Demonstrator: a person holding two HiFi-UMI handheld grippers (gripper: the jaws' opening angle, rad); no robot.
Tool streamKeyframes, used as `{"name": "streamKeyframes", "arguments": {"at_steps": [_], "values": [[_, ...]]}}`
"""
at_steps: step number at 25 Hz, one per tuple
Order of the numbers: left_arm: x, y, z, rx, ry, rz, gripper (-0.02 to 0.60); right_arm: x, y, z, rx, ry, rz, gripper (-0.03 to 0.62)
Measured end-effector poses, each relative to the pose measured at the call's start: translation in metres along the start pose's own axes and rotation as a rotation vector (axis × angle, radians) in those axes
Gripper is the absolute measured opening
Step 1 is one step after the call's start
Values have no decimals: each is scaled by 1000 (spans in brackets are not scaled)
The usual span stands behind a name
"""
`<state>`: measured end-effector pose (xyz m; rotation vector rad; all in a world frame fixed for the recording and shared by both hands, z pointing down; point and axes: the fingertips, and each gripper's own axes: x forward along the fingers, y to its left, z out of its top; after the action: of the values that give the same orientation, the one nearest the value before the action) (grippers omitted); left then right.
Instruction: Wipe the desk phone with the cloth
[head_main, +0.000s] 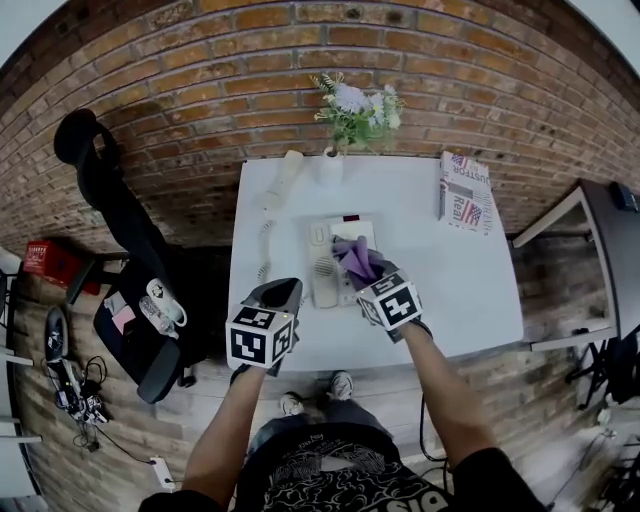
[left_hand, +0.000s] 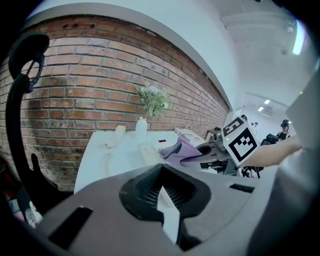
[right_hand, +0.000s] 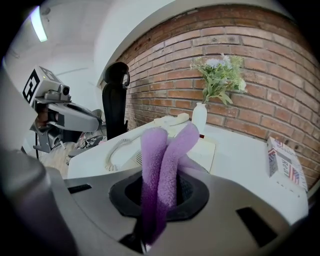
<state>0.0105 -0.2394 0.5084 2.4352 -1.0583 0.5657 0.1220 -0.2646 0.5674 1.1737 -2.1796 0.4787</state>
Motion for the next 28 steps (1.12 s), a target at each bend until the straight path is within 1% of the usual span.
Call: {"name": "streamKeyframes", "arguments": {"at_steps": [16, 23, 28], "values": [[-24, 1, -19, 10, 2, -68, 6, -20, 39, -48, 99, 31, -57, 48], [-23, -8, -16, 29, -1, -101, 6, -29, 52, -62, 112, 50, -66, 48], [-22, -10, -14, 29, -4, -107, 6, -36, 56, -66, 91, 68, -66, 48]]}}
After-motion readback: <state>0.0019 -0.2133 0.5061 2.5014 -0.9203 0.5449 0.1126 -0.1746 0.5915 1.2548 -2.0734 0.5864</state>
